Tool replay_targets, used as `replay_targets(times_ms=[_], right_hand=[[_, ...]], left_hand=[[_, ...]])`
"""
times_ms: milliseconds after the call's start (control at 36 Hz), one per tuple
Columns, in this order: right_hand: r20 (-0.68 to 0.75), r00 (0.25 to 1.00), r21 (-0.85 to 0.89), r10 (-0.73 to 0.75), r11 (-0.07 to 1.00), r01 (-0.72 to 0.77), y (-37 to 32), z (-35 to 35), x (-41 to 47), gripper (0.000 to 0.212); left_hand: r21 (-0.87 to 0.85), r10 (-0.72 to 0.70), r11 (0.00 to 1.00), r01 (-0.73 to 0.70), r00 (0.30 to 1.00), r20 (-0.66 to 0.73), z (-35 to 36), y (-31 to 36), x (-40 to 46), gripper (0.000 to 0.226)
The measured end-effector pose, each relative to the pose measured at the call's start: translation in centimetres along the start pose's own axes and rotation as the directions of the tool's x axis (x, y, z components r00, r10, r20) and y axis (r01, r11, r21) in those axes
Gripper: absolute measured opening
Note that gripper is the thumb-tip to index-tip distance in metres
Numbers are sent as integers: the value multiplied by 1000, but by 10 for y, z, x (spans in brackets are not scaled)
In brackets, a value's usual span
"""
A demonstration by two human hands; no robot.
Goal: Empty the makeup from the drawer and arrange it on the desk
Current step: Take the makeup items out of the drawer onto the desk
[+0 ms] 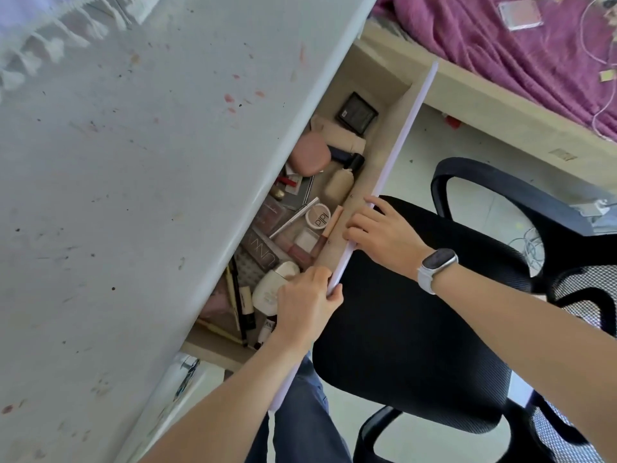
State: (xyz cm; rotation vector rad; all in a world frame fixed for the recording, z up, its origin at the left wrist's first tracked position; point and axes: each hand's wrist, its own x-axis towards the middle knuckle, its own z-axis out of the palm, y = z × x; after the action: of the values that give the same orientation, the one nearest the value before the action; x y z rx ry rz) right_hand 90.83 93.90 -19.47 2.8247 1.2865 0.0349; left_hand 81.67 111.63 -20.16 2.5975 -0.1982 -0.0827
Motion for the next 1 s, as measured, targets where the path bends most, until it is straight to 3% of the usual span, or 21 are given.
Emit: replay_targets(times_ms=[167, 278, 361, 444, 500, 556, 639, 694, 750, 861, 1000], right_hand=[[-16, 1000, 31, 19, 999, -18, 0, 9, -2, 12], [18, 999, 84, 37, 996, -38, -4, 3, -1, 10], [32, 994, 164, 106, 980, -109, -11, -5, -4, 22], [32, 985, 225, 168, 959, -171, -18, -11, -6, 31], [22, 986, 216, 168, 962, -168, -26, -12, -1, 31], [13, 984, 195, 176, 965, -175, -36, -8, 10, 29], [176, 962, 144, 207, 962, -233, -54, 0, 36, 22], [375, 892, 127, 252, 939, -319, -65, 9, 55, 26], [481, 820, 112, 311, 905, -409, -71, 16, 69, 27], [613, 720, 84, 326, 879, -470, -79, 30, 84, 20], [609, 715, 71, 344, 874, -480, -80, 42, 91, 20]], left_hand=[[39, 36, 999, -35, 999, -33, 7, -4, 0, 25], [-14, 5, 1000, -4, 999, 51, 4, -8, -4, 27], [-65, 0, 998, 6, 995, 101, -2, -15, -16, 37], [-37, -102, 994, 105, 993, 67, -7, -27, -35, 35], [86, -232, 970, 228, 972, 38, -5, -37, -47, 27], [194, -382, 911, 365, 922, 60, -2, -45, -52, 35], [270, -444, 876, 400, 887, 126, 5, -52, -48, 47], [277, -415, 888, 366, 899, 141, 9, -55, -42, 53], [286, -399, 894, 344, 903, 161, 12, -54, -36, 56], [291, -444, 877, 382, 875, 192, 13, -53, -35, 50], [227, -439, 892, 391, 869, 228, 7, -56, -46, 37]])
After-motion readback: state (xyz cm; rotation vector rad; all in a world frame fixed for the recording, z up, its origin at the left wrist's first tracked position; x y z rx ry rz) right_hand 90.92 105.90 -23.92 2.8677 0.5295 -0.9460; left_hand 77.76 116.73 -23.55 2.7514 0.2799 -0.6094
